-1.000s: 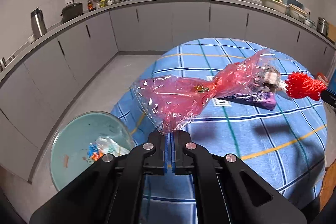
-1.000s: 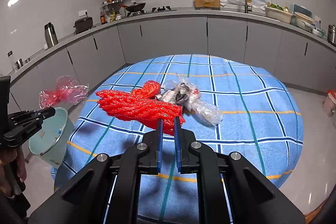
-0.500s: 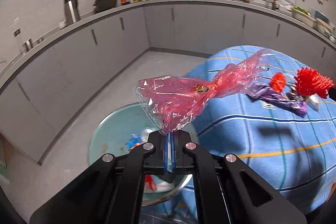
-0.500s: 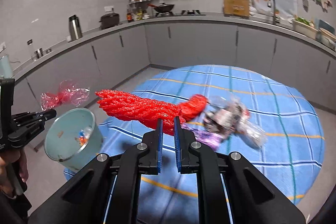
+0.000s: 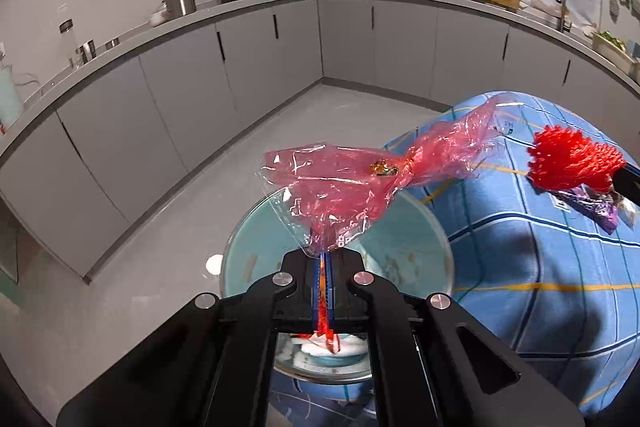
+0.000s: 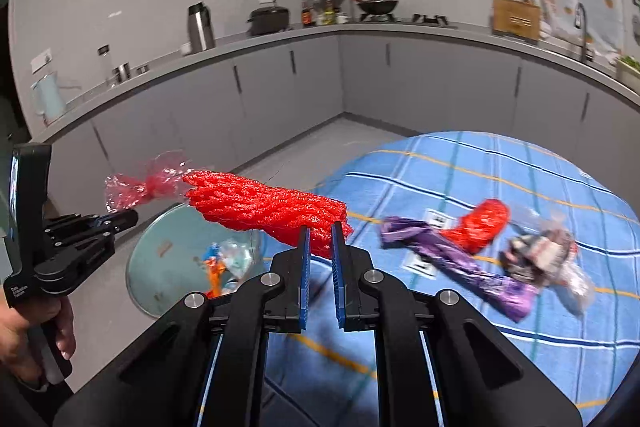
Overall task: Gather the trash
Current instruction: 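Carry the red mesh net and pink bag over the teal bin with both tools, then open both tools to drop the red mesh net and pink bag into the bin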
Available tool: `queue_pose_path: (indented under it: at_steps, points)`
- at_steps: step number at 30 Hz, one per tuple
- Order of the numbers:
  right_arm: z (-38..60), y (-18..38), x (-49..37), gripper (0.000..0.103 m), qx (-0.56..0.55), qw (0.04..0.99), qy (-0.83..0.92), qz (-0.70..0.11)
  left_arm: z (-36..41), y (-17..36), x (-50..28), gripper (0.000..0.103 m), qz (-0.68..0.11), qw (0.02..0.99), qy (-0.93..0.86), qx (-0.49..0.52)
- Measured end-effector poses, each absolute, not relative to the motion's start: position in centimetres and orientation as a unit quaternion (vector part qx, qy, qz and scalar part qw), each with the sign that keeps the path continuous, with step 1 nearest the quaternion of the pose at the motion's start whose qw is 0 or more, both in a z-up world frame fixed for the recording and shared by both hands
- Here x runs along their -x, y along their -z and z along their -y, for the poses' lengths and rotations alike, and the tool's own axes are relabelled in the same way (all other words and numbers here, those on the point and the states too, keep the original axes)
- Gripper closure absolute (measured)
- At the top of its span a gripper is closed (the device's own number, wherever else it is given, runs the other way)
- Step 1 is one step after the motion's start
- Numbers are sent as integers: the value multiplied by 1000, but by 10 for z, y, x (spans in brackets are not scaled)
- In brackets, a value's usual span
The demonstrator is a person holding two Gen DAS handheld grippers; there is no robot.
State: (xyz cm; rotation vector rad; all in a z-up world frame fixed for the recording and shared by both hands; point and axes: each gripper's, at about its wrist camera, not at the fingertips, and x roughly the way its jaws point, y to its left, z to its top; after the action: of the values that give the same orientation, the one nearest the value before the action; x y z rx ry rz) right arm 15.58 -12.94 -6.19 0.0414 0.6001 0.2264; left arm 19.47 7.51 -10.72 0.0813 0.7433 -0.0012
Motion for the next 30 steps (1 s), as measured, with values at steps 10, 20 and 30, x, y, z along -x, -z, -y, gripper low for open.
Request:
queue_pose_path:
  at_steps: [10, 20, 30]
  points:
    - [90, 77, -177, 92, -1, 939, -140, -314, -108, 127, -205, 101, -383, 923, -30, -18]
    - [58, 99, -195, 91, 24, 928, -156, -338, -119, 151, -215, 100, -406, 913, -42, -14]
    - [39, 120, -204, 86, 31, 913, -195, -357, -113, 163, -217, 96, -416, 908, -37, -22]
